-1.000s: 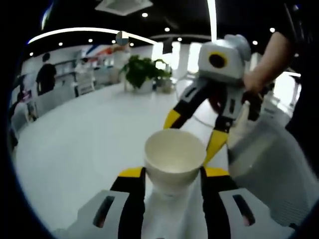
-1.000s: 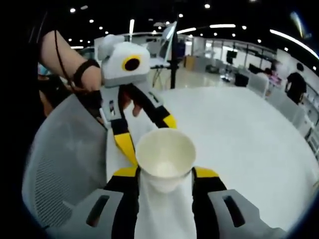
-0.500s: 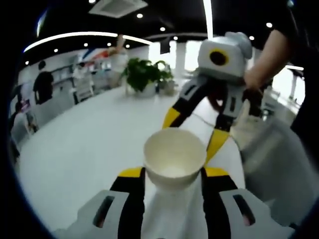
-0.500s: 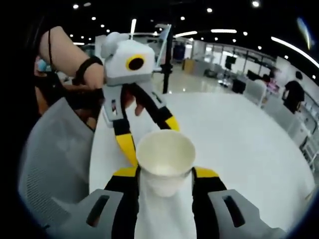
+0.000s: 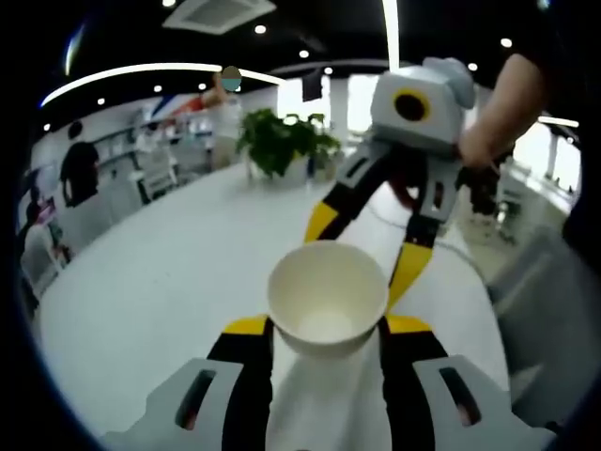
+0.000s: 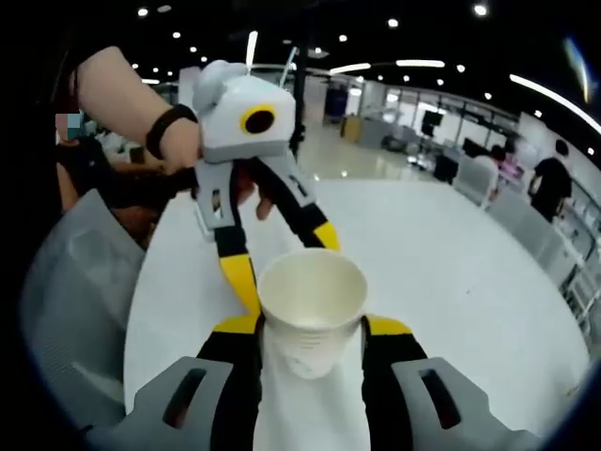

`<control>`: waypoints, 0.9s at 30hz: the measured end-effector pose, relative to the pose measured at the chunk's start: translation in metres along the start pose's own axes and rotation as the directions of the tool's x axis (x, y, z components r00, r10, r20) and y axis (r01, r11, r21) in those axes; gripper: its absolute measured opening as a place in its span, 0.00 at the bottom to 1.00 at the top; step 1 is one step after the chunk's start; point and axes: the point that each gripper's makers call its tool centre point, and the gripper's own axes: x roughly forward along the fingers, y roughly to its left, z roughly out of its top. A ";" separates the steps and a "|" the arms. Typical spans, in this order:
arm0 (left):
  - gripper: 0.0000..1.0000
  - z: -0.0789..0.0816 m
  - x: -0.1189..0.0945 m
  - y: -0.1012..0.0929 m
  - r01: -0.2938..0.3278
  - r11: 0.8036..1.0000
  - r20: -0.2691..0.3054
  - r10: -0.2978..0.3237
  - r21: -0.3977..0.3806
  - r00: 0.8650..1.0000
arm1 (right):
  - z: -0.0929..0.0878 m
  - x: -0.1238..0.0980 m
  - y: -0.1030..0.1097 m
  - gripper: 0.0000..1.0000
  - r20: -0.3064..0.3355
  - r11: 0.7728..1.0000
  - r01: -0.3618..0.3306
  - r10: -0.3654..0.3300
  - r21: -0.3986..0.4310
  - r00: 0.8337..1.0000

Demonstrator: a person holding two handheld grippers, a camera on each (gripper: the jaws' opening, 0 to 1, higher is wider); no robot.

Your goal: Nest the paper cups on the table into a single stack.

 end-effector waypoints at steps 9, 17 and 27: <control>0.43 -0.001 0.018 0.052 -0.006 1.000 -0.032 0.007 0.018 0.999 | -0.004 0.026 -0.050 0.38 0.029 0.999 0.001 -0.002 0.033 1.000; 0.43 -0.010 0.029 0.086 -0.005 1.000 -0.061 0.006 0.020 0.998 | -0.010 0.048 -0.078 0.38 0.053 0.997 -0.007 0.003 0.077 0.999; 0.44 -0.010 0.030 0.097 -0.022 0.999 -0.052 0.021 -0.027 0.998 | -0.009 0.052 -0.088 0.38 0.082 0.994 -0.016 0.007 0.112 0.997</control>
